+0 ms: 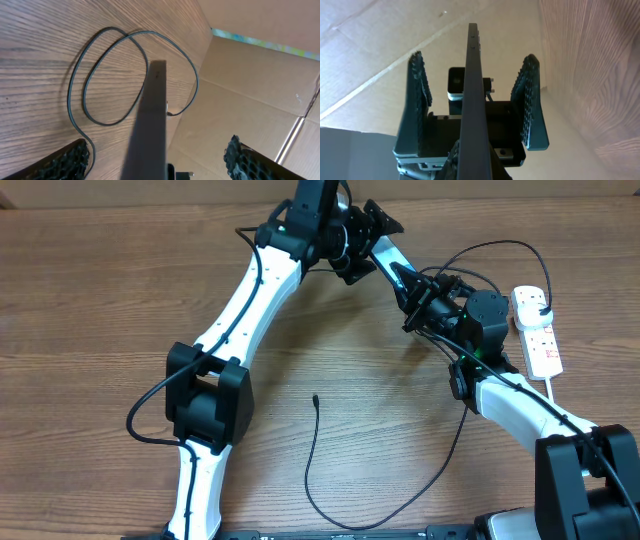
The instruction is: Plug charger to phone and switch on socket
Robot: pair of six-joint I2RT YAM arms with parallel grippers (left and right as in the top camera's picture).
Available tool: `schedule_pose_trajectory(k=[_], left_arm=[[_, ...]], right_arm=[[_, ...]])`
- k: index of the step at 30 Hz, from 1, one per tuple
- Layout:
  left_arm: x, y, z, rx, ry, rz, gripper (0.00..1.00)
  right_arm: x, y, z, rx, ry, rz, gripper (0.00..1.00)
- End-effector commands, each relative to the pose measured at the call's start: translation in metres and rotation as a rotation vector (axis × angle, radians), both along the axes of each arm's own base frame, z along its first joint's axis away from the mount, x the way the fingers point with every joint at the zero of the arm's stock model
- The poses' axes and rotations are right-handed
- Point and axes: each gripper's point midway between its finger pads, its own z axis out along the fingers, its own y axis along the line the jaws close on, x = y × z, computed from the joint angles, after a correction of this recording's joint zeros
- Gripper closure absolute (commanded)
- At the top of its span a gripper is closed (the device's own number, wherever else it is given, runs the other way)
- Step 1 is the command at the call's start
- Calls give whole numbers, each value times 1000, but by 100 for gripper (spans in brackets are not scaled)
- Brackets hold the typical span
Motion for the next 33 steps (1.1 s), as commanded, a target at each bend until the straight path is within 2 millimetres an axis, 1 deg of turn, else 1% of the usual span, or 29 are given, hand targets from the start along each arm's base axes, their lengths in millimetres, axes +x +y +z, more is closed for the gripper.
schedule_pose_trajectory(k=[1, 7, 10, 11, 12, 14, 15, 17, 19, 21, 31, 33], left_arm=[[0, -2, 1, 3, 5, 16, 12], [0, -1, 1, 3, 7, 19, 27], [1, 0, 0, 7, 5, 23, 28], [1, 0, 0, 8, 5, 25, 30], [1, 0, 0, 8, 4, 26, 34], [2, 0, 0, 10, 3, 28, 47], [2, 0, 0, 10, 3, 28, 55], [2, 0, 0, 10, 3, 28, 64], [2, 0, 0, 10, 3, 28, 65], [2, 0, 0, 10, 3, 28, 69], [2, 1, -1, 14, 2, 32, 96], [2, 1, -1, 14, 2, 33, 96]], right_arm=[[1, 1, 16, 106, 30, 6, 97], [0, 1, 16, 106, 30, 7, 96], [0, 2, 16, 106, 30, 10, 96], [0, 2, 16, 106, 30, 11, 96], [0, 2, 16, 106, 30, 13, 96], [-1, 3, 16, 106, 31, 18, 96], [-1, 3, 16, 106, 31, 20, 96], [-2, 4, 16, 106, 31, 27, 96], [-2, 5, 16, 106, 32, 32, 96], [-2, 5, 16, 106, 31, 34, 96], [-4, 7, 16, 106, 33, 50, 96], [-4, 7, 16, 106, 33, 51, 96]])
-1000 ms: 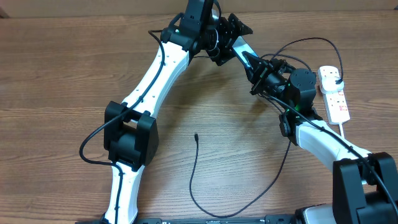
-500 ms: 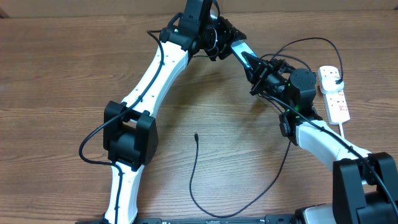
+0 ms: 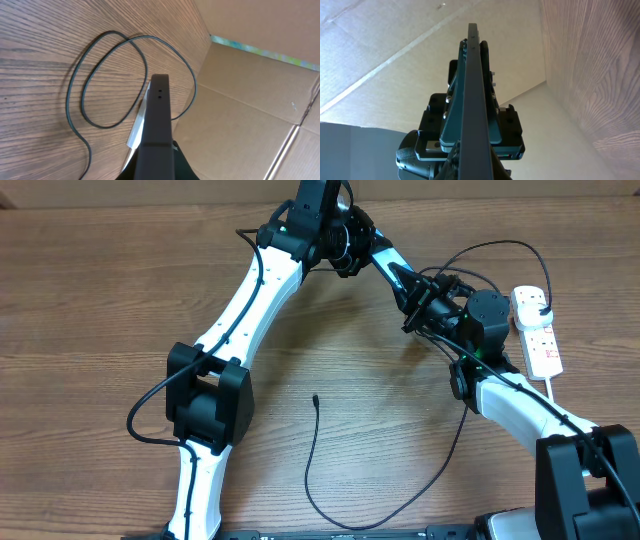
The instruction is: Plug charger to phone and switch on socket
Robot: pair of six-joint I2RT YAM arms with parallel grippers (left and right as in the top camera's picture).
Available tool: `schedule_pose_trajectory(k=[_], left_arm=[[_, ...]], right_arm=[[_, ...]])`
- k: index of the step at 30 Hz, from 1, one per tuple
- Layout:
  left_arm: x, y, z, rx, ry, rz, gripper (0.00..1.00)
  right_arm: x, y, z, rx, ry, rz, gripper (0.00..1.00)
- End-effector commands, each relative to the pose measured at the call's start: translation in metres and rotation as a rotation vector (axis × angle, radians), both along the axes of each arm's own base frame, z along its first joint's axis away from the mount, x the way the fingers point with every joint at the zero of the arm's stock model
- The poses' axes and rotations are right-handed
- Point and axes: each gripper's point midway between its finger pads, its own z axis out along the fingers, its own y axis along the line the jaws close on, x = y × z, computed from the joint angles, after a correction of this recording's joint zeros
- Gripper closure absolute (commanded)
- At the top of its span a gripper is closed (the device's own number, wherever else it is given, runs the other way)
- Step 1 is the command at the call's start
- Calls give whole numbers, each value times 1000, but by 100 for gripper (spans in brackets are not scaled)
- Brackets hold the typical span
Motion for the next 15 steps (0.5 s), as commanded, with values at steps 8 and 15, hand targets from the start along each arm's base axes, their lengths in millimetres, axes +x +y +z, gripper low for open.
schedule_pose_trajectory(k=[8, 15], left_arm=[[1, 2, 0, 16, -18, 1, 96], [3, 6, 0, 15, -18, 8, 96]], right_arm=[[-1, 3, 15, 102, 40, 20, 93], [-1, 3, 15, 102, 40, 20, 66]])
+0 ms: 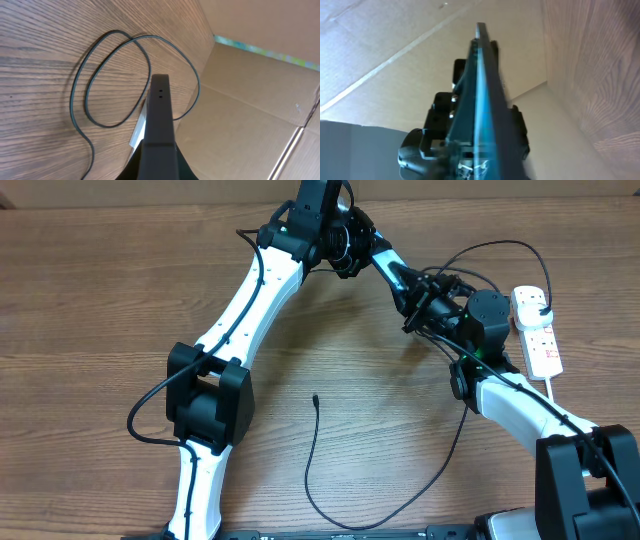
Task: Plug charger to phone and switch on socket
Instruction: 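Open the right gripper and pull the phone left with the left gripper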
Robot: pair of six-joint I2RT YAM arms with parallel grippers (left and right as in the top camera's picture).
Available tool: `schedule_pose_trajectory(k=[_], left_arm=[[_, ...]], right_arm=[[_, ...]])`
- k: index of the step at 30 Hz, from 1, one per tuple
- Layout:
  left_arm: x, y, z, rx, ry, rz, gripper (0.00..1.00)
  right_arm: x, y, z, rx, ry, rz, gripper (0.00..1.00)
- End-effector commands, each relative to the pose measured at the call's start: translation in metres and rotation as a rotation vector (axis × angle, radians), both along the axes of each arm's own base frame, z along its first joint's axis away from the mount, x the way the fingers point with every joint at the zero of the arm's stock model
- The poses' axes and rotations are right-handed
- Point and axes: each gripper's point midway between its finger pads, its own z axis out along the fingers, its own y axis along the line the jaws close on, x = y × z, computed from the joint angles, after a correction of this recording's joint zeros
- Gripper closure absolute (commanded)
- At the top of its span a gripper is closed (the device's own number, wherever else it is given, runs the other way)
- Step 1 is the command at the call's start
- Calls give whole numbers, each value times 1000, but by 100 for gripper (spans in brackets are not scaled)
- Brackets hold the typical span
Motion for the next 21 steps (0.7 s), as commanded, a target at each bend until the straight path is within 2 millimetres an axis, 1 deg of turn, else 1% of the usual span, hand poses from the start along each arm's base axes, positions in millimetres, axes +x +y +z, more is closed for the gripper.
schedule_pose_trajectory(k=[1, 5, 6, 8, 11, 12, 13, 14, 17, 20, 21], left_arm=[[5, 6, 3, 4, -22, 9, 96], [12, 19, 4, -9, -17, 22, 96], [15, 26, 5, -16, -15, 27, 96], [21, 38, 7, -28, -23, 26, 96], [27, 56, 10, -40, -55, 4, 96], [30, 69, 14, -60, -84, -30, 96], [30, 74, 17, -70, -98, -47, 96], [29, 81, 21, -91, -127, -85, 96], [22, 96, 34, -163, -189, -187, 96], [12, 108, 51, -253, -279, -303, 96], [9, 112, 56, -280, -304, -331, 96]], right_arm=[[-2, 4, 13, 101, 48, 22, 57], [-2, 4, 13, 101, 48, 22, 30], [-2, 4, 13, 100, 48, 22, 25], [-2, 4, 13, 98, 46, 22, 22], [-2, 4, 12, 87, 38, 23, 21], [-2, 4, 12, 46, 3, 26, 21], [-2, 4, 12, 22, -17, 28, 20], [-3, 5, 12, -14, -48, 42, 2], [-7, 10, 13, -125, -147, 82, 0], [-13, 14, 13, -265, -289, 137, 0], [-17, 18, 17, -320, -368, 172, 0]])
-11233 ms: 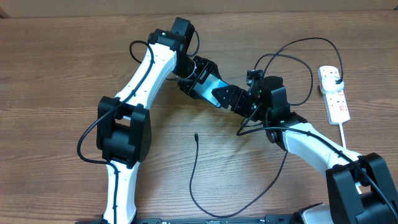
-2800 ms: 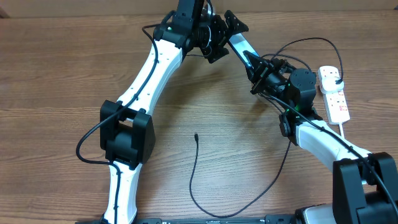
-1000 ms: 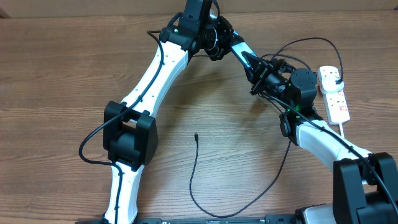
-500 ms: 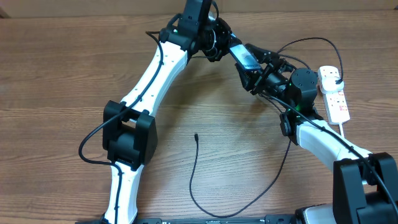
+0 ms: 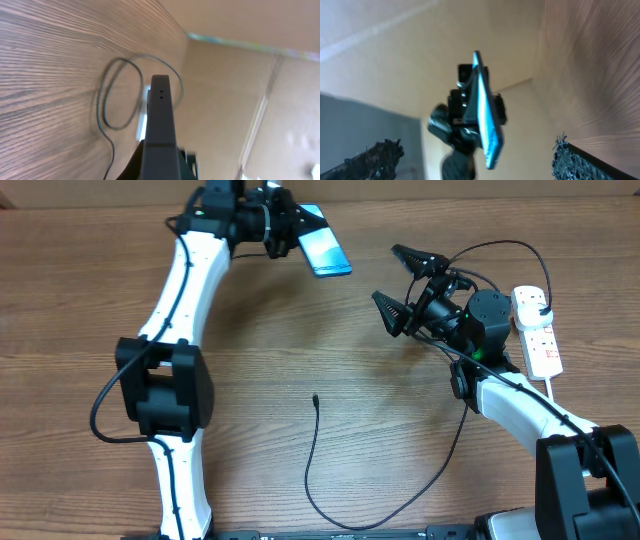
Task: Plug charger to phone and switch on socket
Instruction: 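Open the right gripper and pull the phone left with the left gripper, then move the right gripper down to the black cable's connector end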
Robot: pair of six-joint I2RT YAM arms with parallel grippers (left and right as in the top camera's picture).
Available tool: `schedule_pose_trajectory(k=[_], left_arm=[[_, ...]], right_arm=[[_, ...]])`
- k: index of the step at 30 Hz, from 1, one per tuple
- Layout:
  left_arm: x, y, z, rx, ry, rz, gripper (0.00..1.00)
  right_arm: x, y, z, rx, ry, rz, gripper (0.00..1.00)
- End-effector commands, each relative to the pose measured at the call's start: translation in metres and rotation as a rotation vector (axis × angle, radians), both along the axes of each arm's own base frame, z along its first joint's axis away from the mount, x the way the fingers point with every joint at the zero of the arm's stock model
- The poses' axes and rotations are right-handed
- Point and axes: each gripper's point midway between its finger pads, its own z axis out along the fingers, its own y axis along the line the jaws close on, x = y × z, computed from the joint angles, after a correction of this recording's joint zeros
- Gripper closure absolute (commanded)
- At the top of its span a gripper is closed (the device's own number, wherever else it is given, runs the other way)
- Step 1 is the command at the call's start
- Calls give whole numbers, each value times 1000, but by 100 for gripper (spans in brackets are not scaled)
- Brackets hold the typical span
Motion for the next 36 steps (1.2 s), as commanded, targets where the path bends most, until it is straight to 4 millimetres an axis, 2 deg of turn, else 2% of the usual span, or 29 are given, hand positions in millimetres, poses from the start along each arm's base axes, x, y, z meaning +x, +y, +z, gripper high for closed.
schedule_pose_trajectory(k=[1, 4, 7, 10, 16, 17, 20, 22, 27, 29, 33, 36], left_arm=[[-28, 9, 38, -175, -177, -239, 95], [-30, 30, 47, -224, -223, -262, 96], [-28, 45, 47, -230, -222, -244, 96], [-24, 56, 47, -226, -229, -225, 96], [-19, 72, 44, -204, -265, -199, 96], [-19, 74, 43, -197, -266, -193, 96], [-17, 76, 38, -169, -269, -178, 96], [-16, 76, 37, -162, -271, -174, 96], [-15, 77, 36, -155, -274, -170, 96], [-15, 77, 36, -155, -274, -170, 95], [-14, 77, 35, -149, -272, -165, 96], [-13, 78, 34, -140, -272, -158, 96]], right_arm=[[-13, 12, 22, -169, -281, 113, 0], [-20, 16, 48, -179, -437, 145, 0], [-18, 16, 68, -183, -488, 175, 0], [-11, 24, 89, -256, -530, 263, 1], [-8, 35, 92, -462, -494, 390, 0], [-11, 36, 88, -515, -477, 418, 0], [-21, 31, 56, -738, -344, 453, 1], [-33, 27, 28, -917, -243, 476, 0], [-67, 29, -18, -1188, -84, 543, 0], [-77, 31, -27, -1260, -54, 561, 0], [-109, 49, -59, -1410, 44, 636, 0], [-126, 65, -85, -1427, 88, 691, 0]])
